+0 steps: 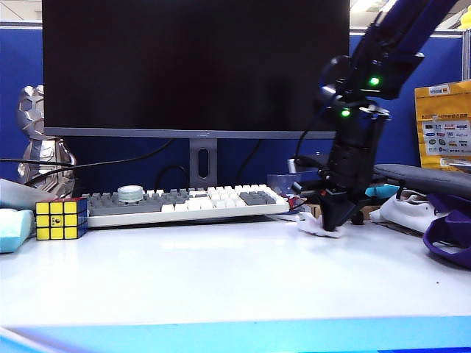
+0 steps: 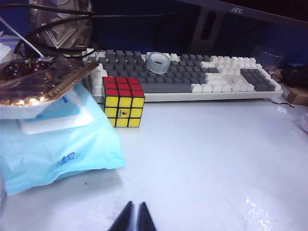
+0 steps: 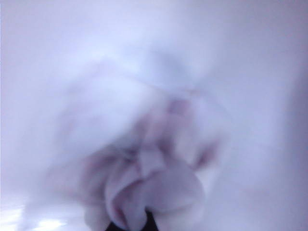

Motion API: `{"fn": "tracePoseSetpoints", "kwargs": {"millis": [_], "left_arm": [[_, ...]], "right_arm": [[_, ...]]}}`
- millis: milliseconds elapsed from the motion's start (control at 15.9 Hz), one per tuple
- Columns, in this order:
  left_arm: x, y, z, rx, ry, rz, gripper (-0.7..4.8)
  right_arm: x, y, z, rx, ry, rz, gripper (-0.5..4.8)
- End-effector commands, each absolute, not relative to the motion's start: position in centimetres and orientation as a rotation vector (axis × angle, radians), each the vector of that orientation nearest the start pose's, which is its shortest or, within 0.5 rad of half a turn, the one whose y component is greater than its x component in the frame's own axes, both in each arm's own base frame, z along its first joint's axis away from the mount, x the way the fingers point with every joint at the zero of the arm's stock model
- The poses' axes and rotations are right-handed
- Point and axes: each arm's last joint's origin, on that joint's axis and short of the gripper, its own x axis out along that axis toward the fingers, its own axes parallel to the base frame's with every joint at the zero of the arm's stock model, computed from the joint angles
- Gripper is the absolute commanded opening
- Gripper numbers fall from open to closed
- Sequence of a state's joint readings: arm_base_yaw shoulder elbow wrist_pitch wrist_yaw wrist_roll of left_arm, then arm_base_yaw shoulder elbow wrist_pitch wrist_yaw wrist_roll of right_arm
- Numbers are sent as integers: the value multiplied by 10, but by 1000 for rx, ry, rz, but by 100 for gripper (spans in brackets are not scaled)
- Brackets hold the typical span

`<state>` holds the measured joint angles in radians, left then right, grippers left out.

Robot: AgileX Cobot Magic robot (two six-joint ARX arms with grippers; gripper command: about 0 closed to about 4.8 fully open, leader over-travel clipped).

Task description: Use the wet wipes on the table to wipe the cherry juice off the table, then put the wipes back on the table.

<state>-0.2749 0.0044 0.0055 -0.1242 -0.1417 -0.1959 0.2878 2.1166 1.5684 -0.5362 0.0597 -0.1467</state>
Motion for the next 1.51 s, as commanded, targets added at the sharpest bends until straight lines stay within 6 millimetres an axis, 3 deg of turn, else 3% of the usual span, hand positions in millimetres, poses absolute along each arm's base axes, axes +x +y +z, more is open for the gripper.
{"fn": "tracePoseSetpoints", "kwargs": {"millis": [63, 378, 629, 818, 1007, 1133, 1259, 1511], "left_arm": [[94, -22, 154, -167, 125, -121, 28], [94, -22, 154, -168, 125, -129, 28], [94, -22, 154, -167, 126, -129, 28], [94, -22, 154, -167, 126, -129, 28], [94, -22, 154, -167, 126, -129, 28], [94, -22, 154, -168, 126, -129, 28], [94, -22, 154, -168, 126, -129, 28], [94, -22, 154, -168, 125, -129, 28]], "right_arm": [[427, 102, 161, -442, 1091, 4, -6], [445, 82, 169, -340, 954, -26, -5], [442, 97, 168, -260, 961, 237, -5], [436, 112, 162, -343, 999, 316, -5], [439, 107, 166, -465, 954, 12, -5], [441, 100, 166, -487, 956, -56, -5], [438, 101, 164, -458, 994, 25, -5], [421, 127, 157, -326, 1109, 388, -5]]}}
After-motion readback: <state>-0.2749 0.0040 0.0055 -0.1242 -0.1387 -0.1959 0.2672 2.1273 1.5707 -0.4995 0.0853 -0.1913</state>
